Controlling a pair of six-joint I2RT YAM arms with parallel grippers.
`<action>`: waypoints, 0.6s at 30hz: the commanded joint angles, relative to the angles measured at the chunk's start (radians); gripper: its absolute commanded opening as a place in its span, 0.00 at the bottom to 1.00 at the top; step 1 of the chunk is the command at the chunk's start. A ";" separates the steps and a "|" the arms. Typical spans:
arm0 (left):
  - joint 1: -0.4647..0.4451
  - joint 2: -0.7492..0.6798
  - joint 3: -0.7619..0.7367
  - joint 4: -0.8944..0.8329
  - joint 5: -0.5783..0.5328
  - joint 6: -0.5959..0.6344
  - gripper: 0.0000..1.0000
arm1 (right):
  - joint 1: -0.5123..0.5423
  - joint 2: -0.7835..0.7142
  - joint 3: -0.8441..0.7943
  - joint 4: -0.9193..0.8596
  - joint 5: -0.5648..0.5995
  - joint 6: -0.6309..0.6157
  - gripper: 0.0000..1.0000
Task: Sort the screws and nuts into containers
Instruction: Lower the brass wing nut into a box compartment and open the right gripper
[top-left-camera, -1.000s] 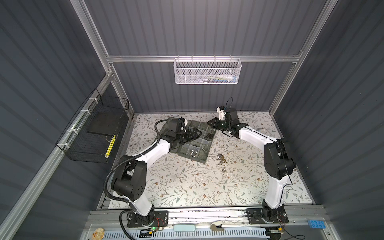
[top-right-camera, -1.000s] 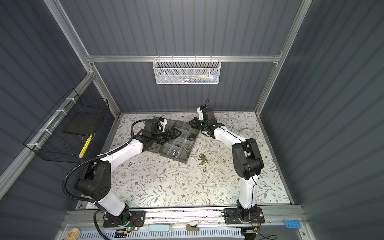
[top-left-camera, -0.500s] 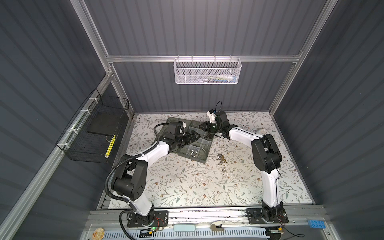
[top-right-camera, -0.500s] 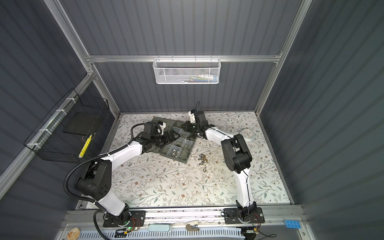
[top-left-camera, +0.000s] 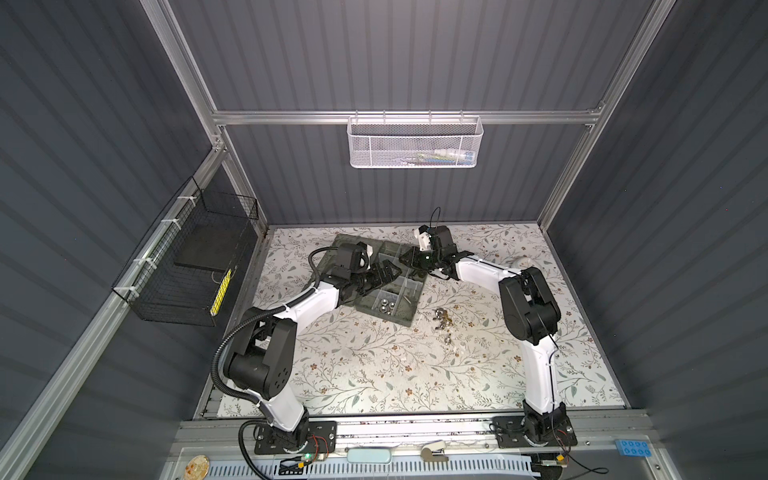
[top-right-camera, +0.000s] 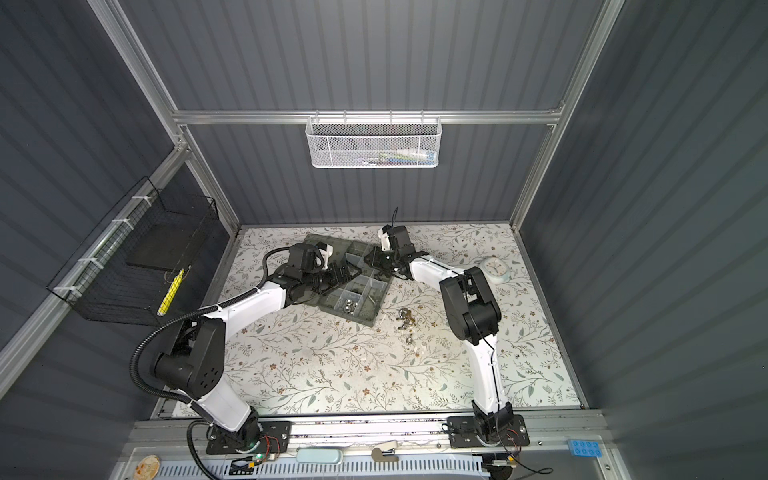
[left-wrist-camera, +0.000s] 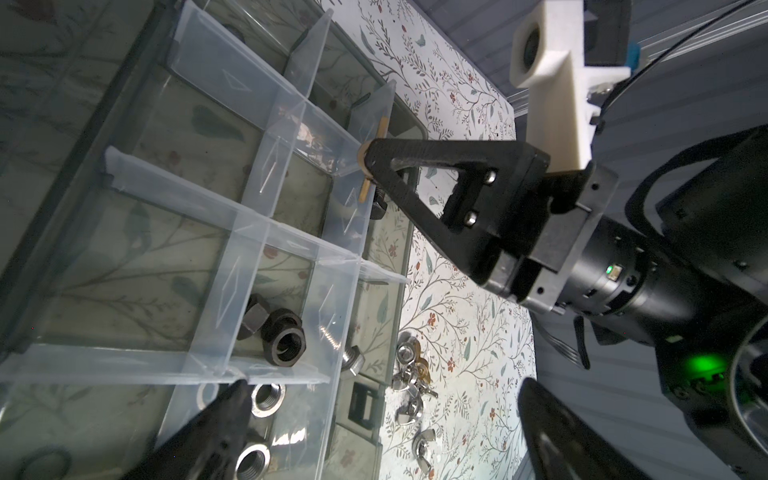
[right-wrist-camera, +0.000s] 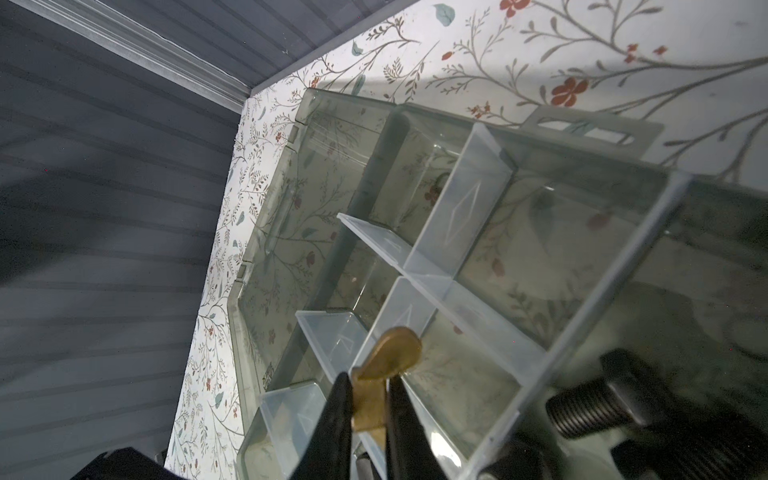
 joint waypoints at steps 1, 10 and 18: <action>0.005 -0.019 -0.012 0.012 0.009 0.002 1.00 | 0.001 0.014 -0.016 -0.019 0.012 0.013 0.18; 0.005 -0.023 -0.018 0.022 0.020 -0.006 1.00 | 0.002 0.035 -0.016 -0.029 0.015 0.033 0.23; 0.005 -0.014 -0.026 0.040 0.033 -0.021 1.00 | 0.001 0.030 -0.019 -0.029 0.019 0.029 0.25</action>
